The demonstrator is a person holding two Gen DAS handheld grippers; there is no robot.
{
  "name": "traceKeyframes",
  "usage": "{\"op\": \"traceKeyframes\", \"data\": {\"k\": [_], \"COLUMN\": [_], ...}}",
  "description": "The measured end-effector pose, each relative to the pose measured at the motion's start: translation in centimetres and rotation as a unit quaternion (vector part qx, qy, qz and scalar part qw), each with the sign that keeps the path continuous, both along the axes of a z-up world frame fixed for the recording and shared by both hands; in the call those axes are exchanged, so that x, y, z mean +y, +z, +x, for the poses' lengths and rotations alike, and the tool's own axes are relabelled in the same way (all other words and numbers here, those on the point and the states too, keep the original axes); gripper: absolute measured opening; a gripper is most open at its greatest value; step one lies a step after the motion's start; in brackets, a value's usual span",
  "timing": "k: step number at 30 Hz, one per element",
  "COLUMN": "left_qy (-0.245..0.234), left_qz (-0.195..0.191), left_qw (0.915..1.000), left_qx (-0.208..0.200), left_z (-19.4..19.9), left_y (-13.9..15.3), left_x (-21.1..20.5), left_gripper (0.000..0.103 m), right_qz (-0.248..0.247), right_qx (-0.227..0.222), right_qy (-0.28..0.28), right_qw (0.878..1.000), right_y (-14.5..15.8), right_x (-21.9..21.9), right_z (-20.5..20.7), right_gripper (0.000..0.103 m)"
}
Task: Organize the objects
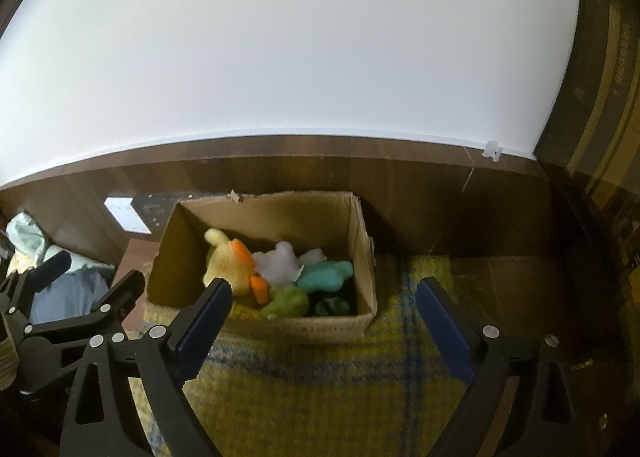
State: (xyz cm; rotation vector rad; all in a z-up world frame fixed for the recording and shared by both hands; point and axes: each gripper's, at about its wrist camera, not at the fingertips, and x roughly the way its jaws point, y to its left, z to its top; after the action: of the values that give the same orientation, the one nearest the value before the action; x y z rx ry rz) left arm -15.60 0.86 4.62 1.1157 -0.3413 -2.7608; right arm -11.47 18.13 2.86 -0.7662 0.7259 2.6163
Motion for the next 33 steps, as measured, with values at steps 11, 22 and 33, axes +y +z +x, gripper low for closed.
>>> {"op": "traceKeyframes", "data": {"k": [11,22,33], "left_qy": [0.013,0.029,0.036], "left_qz": [0.0,-0.004,-0.011], "left_qw": [0.9998,0.9989,0.997], "left_qx": [-0.018,-0.036,-0.068], "left_z": [3.6,6.3,9.5], "left_y": [-0.5,-1.5,-2.7], "left_x": [-0.7,-1.3,-1.5], "left_gripper": [0.102,0.102,0.102], "right_qz": [-0.019,-0.034,-0.065], "right_qx": [-0.014,-0.034,-0.067], "right_qy": [-0.002,0.0,0.013], "right_qw": [1.0,0.999,0.996], "right_y": [-0.9,-2.4,-5.4], "right_x": [-1.5,-3.6,-6.0], "right_z": [2.4,4.4,6.6], "right_gripper": [0.096,0.096,0.096]}}
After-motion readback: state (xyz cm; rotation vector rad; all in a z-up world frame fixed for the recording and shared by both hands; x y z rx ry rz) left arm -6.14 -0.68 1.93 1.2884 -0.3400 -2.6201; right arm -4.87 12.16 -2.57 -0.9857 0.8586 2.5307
